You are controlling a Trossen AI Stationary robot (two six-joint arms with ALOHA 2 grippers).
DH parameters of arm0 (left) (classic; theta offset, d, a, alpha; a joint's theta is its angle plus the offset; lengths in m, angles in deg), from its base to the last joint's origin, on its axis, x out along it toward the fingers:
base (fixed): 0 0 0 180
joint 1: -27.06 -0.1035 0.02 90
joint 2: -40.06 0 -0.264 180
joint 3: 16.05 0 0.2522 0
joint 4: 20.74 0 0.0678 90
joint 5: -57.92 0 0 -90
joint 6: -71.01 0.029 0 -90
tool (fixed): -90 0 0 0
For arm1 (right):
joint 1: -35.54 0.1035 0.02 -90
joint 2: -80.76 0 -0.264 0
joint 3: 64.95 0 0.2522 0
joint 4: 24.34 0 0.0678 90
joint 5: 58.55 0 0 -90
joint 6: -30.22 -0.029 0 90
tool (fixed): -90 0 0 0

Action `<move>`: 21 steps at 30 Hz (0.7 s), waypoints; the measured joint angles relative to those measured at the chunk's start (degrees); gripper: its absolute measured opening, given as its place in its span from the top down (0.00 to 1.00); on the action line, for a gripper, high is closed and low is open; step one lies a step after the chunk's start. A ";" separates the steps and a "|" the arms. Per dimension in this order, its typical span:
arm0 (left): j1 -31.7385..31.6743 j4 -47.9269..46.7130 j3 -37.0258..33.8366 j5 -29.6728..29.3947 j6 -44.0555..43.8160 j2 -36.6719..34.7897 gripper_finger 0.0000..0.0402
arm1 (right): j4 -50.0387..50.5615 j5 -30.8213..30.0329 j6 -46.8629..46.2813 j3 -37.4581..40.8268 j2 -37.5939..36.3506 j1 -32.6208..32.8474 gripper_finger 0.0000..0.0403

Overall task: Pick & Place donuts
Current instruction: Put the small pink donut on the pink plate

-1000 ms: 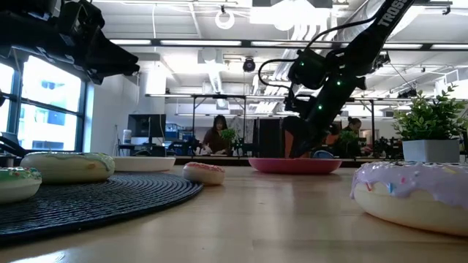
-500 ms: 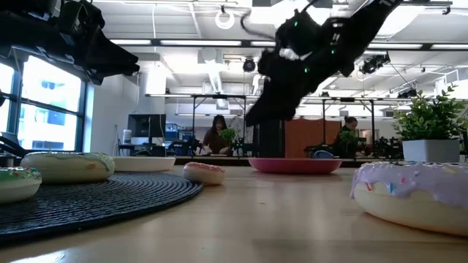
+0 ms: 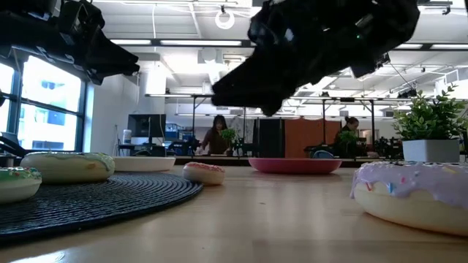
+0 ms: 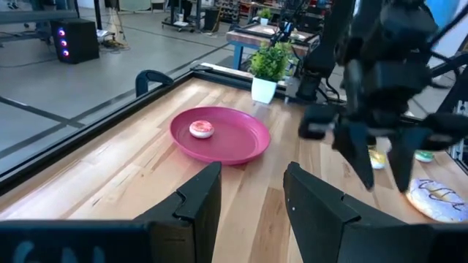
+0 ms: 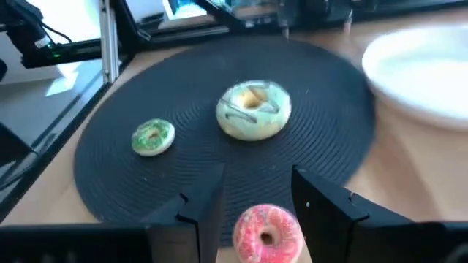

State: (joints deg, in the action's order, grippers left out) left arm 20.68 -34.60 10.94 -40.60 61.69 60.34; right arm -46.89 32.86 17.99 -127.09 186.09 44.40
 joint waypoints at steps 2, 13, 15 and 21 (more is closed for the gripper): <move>0.00 -0.01 0.00 0.00 0.00 -0.01 0.65 | 0.07 0.21 -1.99 -1.41 3.25 0.19 0.63; 0.00 -0.18 0.00 0.37 0.00 -0.01 0.65 | 9.28 1.90 -0.32 -12.23 13.85 -0.22 0.64; 0.00 -0.60 0.00 0.46 0.00 -0.01 0.65 | 12.07 1.88 1.26 -13.56 13.71 -0.24 0.64; 0.00 -2.87 0.00 0.48 -0.18 0.25 0.65 | 25.71 2.10 5.03 -17.44 10.75 -0.22 0.64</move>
State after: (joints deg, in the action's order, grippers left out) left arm 20.68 -37.47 10.94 -40.12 61.51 60.60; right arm -21.18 34.96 23.02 -144.53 196.85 44.18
